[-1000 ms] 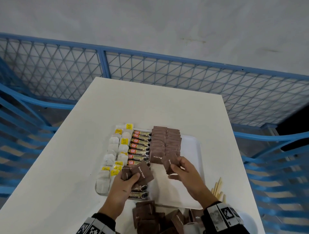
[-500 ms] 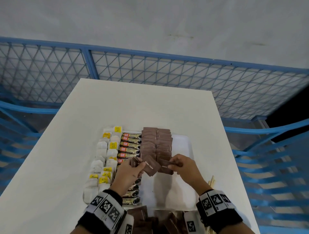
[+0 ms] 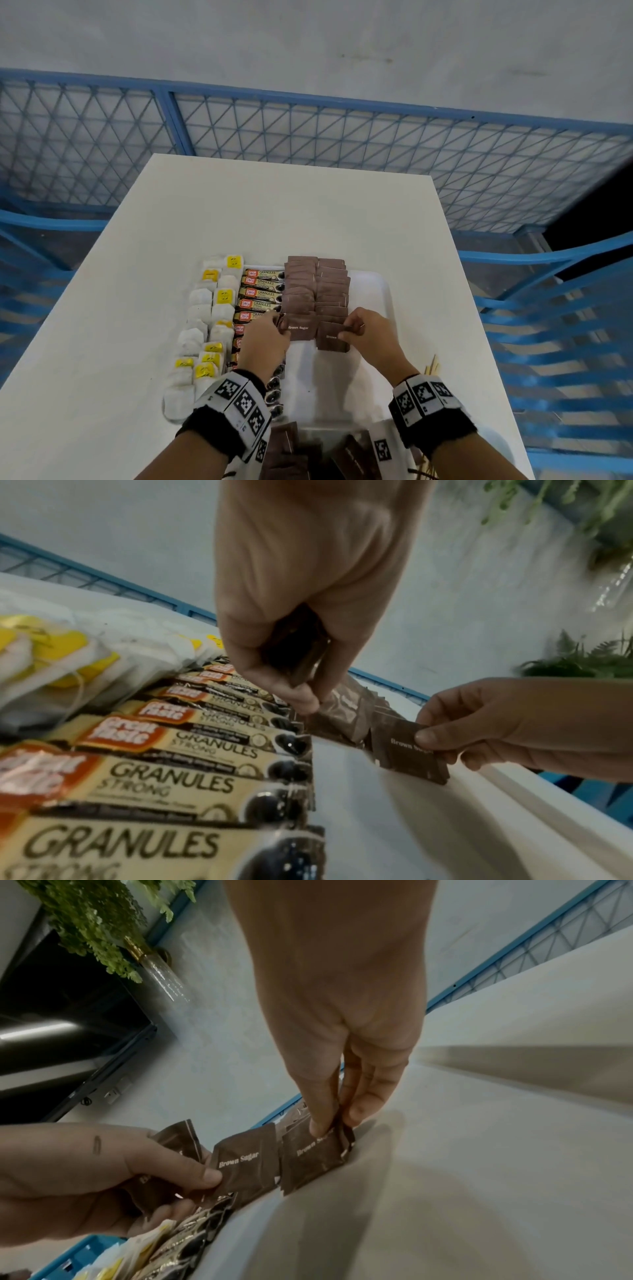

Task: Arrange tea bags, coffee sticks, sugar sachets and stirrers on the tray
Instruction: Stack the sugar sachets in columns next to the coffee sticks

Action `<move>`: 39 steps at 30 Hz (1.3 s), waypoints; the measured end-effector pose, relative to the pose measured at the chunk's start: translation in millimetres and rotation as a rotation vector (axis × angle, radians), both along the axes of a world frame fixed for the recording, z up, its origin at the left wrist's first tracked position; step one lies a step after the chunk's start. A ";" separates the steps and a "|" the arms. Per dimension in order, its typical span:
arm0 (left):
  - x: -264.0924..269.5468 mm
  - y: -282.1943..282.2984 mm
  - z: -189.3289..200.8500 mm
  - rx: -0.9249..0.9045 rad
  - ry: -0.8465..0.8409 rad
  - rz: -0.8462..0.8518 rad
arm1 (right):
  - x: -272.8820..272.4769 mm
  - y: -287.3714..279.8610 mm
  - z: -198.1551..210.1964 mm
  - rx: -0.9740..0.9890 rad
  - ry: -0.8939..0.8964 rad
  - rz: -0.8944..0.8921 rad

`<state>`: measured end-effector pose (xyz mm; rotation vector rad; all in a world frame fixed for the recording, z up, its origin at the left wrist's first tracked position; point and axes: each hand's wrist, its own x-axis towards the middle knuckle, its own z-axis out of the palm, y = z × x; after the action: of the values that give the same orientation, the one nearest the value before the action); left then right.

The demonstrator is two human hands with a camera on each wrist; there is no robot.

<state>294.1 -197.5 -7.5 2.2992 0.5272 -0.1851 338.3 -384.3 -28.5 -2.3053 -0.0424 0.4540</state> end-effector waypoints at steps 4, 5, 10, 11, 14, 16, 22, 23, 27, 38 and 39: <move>0.5 0.5 -4.1 0.097 0.064 -0.024 | -0.5 1.9 -1.3 -0.010 -0.025 0.008; 1.4 1.0 -4.6 0.112 0.081 -0.032 | -0.5 2.6 -1.4 -0.010 -0.038 0.008; 3.2 2.0 -0.2 0.155 0.119 -0.051 | -1.0 5.0 -4.9 -0.033 -0.070 0.006; 2.0 2.7 1.6 0.140 0.118 -0.032 | -1.9 5.3 -5.9 -0.052 -0.077 0.011; -4.0 7.7 3.0 0.024 0.048 0.049 | -6.4 5.3 -6.8 -0.080 -0.132 0.015; -9.2 12.6 3.2 -0.151 0.033 0.100 | -10.4 6.8 -4.5 -0.075 -0.178 0.005; -31.2 14.1 30.1 -1.192 0.035 0.464 | -32.0 21.3 20.0 0.071 -0.229 -0.003; -36.1 15.5 32.3 -1.277 0.018 0.441 | -37.7 24.1 24.8 0.117 -0.209 0.002; -53.1 18.9 46.3 -1.411 -0.022 0.291 | -60.2 34.9 47.6 0.276 -0.109 0.111; -71.8 15.2 56.6 -1.372 -0.097 0.179 | -79.9 44.2 77.1 0.710 0.216 0.057; -72.1 15.0 56.8 -1.420 -0.091 0.225 | -80.4 43.2 77.5 0.750 0.231 0.021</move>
<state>222.0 -182.5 49.3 0.8568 0.3847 -0.2330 257.9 -341.1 49.0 -1.5117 -0.1041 0.5922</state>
